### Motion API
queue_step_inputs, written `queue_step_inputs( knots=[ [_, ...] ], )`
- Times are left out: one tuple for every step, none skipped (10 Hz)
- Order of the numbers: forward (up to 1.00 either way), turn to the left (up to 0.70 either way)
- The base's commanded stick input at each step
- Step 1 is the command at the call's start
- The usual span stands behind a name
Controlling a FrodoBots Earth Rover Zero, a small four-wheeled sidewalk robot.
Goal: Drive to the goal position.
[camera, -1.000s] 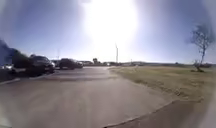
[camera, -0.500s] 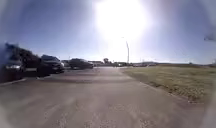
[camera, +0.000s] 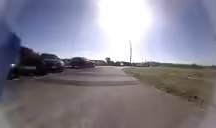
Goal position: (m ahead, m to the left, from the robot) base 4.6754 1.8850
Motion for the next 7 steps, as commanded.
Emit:
queue_step_inputs(
  knots=[
    [1.00,0.00],
    [1.00,0.00],
    [1.00,0.00],
    [1.00,0.00],
    [1.00,0.00],
    [1.00,0.00],
    [1.00,0.00]
  ],
)
